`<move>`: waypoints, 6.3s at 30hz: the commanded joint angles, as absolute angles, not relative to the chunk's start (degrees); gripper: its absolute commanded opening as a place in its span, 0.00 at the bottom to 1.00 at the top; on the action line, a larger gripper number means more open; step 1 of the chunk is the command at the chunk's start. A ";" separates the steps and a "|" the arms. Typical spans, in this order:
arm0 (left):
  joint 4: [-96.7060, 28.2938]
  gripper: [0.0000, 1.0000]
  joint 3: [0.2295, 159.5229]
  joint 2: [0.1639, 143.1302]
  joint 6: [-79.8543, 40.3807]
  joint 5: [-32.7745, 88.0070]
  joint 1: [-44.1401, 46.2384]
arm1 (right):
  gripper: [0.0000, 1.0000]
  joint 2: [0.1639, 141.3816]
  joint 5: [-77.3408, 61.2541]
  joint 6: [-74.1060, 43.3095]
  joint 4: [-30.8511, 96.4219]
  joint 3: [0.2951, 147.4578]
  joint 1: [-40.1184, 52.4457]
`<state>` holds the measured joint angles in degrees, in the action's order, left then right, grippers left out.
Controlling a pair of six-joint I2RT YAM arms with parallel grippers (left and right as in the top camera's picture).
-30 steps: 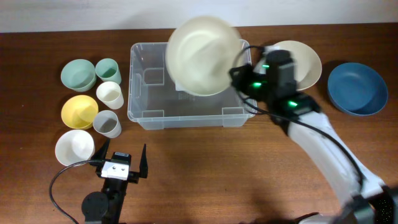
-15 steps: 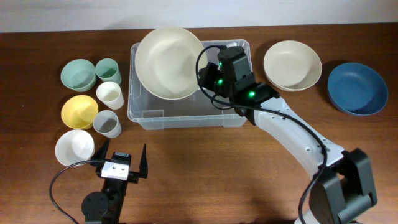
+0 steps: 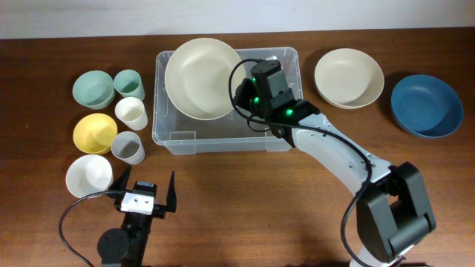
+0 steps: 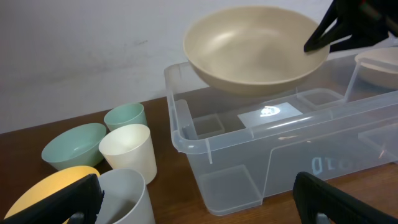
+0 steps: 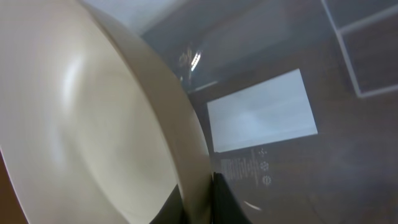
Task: Pack container
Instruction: 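Lift the cream bowl and carry it left over the clear bin, then lower the cream bowl into the bin, open the right gripper, then grasp the rim of the back cream bowl with the right gripper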
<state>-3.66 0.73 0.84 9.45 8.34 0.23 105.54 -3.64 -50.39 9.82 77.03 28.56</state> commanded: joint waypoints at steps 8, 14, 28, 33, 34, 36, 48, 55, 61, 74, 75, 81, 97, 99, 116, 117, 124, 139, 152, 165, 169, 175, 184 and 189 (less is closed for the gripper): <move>-3.92 1.00 0.51 0.34 9.93 8.10 -0.08 | 0.08 109.69 -3.77 -52.25 8.69 78.50 29.67; -3.92 1.00 0.51 0.34 9.93 8.10 -0.08 | 0.08 110.30 -3.79 -52.64 8.51 78.50 29.69; -3.92 1.00 0.54 0.34 9.93 8.10 -0.08 | 0.09 113.65 -4.27 -55.00 6.79 78.50 29.74; -3.92 1.00 0.54 0.34 9.93 8.10 -0.08 | 0.09 113.78 -5.52 -55.09 6.79 78.50 29.74; -3.92 1.00 0.51 0.34 9.93 8.10 -0.08 | 0.10 113.78 -6.02 -55.57 6.83 78.50 29.74; -3.92 1.00 0.54 0.34 9.93 8.10 -0.08 | 0.10 113.80 -6.20 -56.07 7.01 78.50 29.71; -3.92 1.00 0.51 0.34 9.93 8.10 -0.08 | 0.15 113.80 -6.24 -56.05 8.58 78.46 29.71; -3.92 1.00 0.54 0.34 9.93 8.10 -0.08 | 0.16 113.91 -7.31 -56.07 8.73 78.46 29.71; -3.92 1.00 0.54 0.34 9.93 8.10 -0.08 | 0.18 113.91 -9.43 -56.27 8.54 78.46 29.71; -3.92 1.00 0.54 0.34 9.93 8.10 -0.08 | 0.70 113.89 -11.66 -56.21 8.54 78.46 29.61; -3.92 1.00 0.51 0.34 9.93 8.10 -0.08 | 0.72 113.86 -11.66 -55.99 8.54 78.46 29.58; -3.92 1.00 0.54 0.34 9.93 8.10 -0.08 | 0.73 113.82 -13.65 -54.39 8.58 79.18 29.50; -3.92 1.00 0.51 0.34 9.93 8.10 -0.08 | 0.94 108.01 3.90 -44.03 35.83 96.38 19.51; -3.92 1.00 0.54 0.34 9.93 8.10 -0.08 | 1.00 107.79 4.91 -45.32 41.60 99.24 15.49; -3.92 1.00 0.51 0.34 9.93 8.10 -0.08 | 0.99 109.89 -10.79 -47.51 52.25 101.32 -12.67; -3.92 1.00 0.51 0.34 9.93 8.10 -0.08 | 0.99 110.17 -10.63 -48.38 52.16 101.30 -12.43; -3.92 1.00 0.54 0.34 9.93 8.10 -0.08 | 0.99 115.92 -10.15 -54.54 51.64 101.16 -11.31; -3.92 1.00 0.54 0.34 9.93 8.10 -0.08 | 0.99 123.57 -11.97 -55.22 50.41 101.16 -11.20; -3.92 1.00 0.54 0.34 9.93 8.10 -0.08 | 0.91 127.66 -11.81 -56.66 50.09 101.14 -11.20; -3.92 1.00 0.54 0.34 9.93 8.10 -0.08 | 0.79 128.11 -10.74 -56.45 49.98 101.10 -11.20; -3.92 1.00 0.54 0.34 9.93 8.10 -0.08 | 0.68 128.11 -10.74 -56.47 49.95 101.01 -11.20; -3.92 1.00 0.51 0.34 9.93 8.10 -0.08 | 0.68 128.22 -10.74 -56.45 49.21 99.90 -11.22; -3.92 1.00 0.54 0.34 9.93 8.10 -0.08 | 0.63 128.66 -10.44 -56.45 48.80 99.63 -11.22; -3.92 1.00 0.51 0.34 9.93 8.10 -0.08 | 0.40 128.75 -9.85 -56.45 48.49 99.63 -11.22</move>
<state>-3.68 0.73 0.84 9.45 8.34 0.21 127.90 -11.27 -56.51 48.77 100.16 -11.62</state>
